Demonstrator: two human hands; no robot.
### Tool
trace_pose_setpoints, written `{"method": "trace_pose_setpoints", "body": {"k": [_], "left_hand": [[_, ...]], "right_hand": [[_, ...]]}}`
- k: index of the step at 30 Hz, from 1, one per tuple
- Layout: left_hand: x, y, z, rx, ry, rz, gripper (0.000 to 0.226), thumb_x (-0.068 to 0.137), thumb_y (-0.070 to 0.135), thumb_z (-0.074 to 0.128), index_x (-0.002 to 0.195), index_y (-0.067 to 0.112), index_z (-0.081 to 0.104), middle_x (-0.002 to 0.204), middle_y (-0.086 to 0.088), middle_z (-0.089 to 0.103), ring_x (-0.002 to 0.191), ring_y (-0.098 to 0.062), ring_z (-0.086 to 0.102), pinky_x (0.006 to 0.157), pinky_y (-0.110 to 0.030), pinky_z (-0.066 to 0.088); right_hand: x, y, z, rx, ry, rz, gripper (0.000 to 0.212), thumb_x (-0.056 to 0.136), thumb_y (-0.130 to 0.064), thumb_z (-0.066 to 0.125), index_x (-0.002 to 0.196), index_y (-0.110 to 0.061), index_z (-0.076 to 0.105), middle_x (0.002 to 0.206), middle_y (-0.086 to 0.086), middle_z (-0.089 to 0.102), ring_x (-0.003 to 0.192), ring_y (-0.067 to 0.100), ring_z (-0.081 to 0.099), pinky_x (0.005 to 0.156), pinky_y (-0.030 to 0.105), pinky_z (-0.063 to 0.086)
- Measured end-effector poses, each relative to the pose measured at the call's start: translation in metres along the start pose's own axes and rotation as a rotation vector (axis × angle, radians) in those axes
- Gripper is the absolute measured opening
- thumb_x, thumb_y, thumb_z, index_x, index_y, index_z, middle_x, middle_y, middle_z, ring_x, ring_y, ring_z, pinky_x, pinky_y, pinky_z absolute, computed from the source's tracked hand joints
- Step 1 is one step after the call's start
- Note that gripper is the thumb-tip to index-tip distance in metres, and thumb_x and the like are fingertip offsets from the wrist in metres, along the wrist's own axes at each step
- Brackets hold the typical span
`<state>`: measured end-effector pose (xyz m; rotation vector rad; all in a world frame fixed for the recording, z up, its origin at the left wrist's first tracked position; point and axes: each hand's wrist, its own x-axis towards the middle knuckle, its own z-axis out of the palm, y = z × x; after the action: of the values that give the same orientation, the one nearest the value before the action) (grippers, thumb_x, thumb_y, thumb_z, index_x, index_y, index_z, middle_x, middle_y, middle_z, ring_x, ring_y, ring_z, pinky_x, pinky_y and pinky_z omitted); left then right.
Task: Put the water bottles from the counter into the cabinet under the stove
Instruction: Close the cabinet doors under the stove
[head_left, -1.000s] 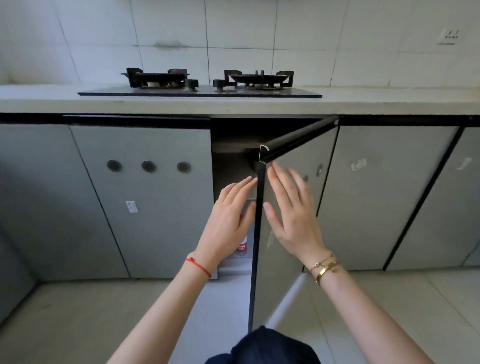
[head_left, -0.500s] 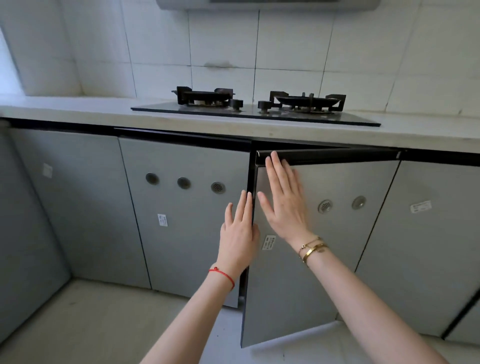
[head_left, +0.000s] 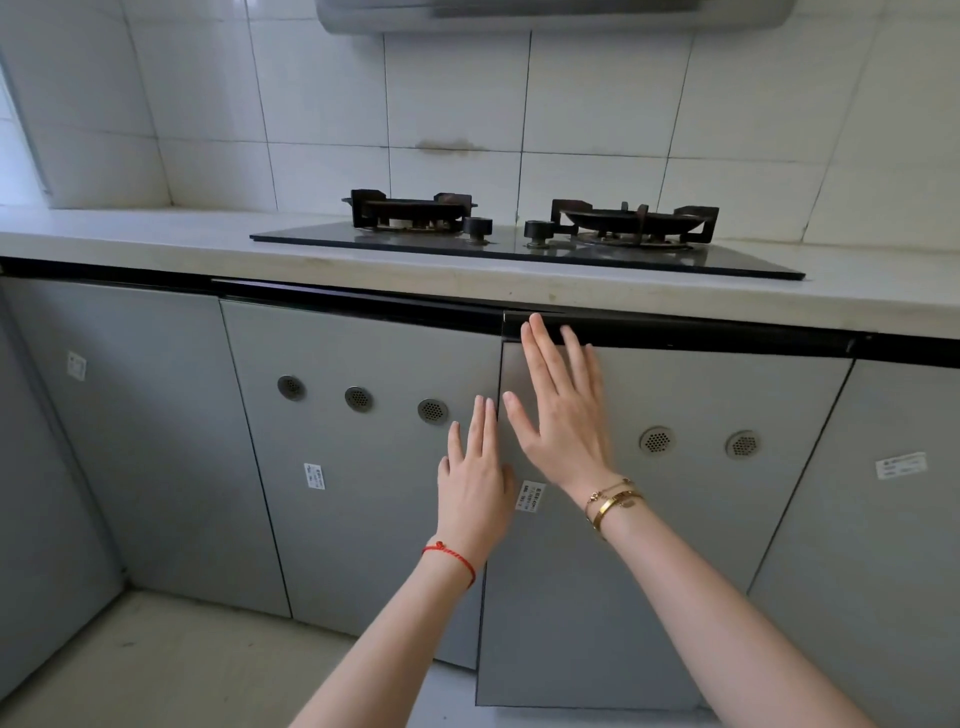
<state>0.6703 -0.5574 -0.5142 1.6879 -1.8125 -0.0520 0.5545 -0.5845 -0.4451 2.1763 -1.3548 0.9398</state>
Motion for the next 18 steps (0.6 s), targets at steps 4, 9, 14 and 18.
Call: {"method": "trace_pose_setpoints", "body": {"k": [4,9,14,18], "left_hand": [[0.009,0.001,0.008,0.045,-0.002,-0.034,0.079,0.093,0.018,0.041,0.153,0.021,-0.012,0.162,0.008,-0.014,0.148,-0.037,0.008,0.109,-0.045,0.036],[0.015,0.0,0.015,0.08,0.005,-0.057,0.078,0.096,0.025,0.04,0.152,0.022,-0.014,0.162,0.007,-0.016,0.148,-0.038,0.008,0.109,-0.046,0.036],[0.015,-0.005,0.014,0.077,0.009,-0.033,0.077,0.096,0.023,0.039,0.153,0.023,-0.012,0.162,0.008,-0.013,0.148,-0.036,0.009,0.111,-0.046,0.033],[0.013,-0.014,0.005,0.09,0.035,-0.018,0.075,0.096,0.025,0.039,0.153,0.023,-0.009,0.163,0.007,-0.01,0.147,-0.034,0.012,0.111,-0.046,0.034]], "right_hand": [[0.01,0.004,0.008,0.025,0.01,0.017,0.07,0.096,-0.045,0.04,0.155,-0.02,0.011,0.163,-0.008,0.006,0.15,0.025,0.006,0.122,0.047,0.01],[0.018,0.005,0.017,0.033,0.021,0.036,0.07,0.095,-0.045,0.041,0.154,-0.02,0.013,0.163,-0.008,0.008,0.149,0.026,0.009,0.121,0.048,0.011],[0.02,0.005,0.021,0.035,0.035,0.041,0.071,0.094,-0.044,0.042,0.154,-0.02,0.013,0.163,-0.007,0.008,0.149,0.027,0.012,0.121,0.049,0.011],[0.019,0.004,0.019,0.038,0.034,0.035,0.071,0.094,-0.045,0.042,0.154,-0.02,0.014,0.163,-0.007,0.009,0.148,0.027,0.016,0.121,0.048,0.011]]}}
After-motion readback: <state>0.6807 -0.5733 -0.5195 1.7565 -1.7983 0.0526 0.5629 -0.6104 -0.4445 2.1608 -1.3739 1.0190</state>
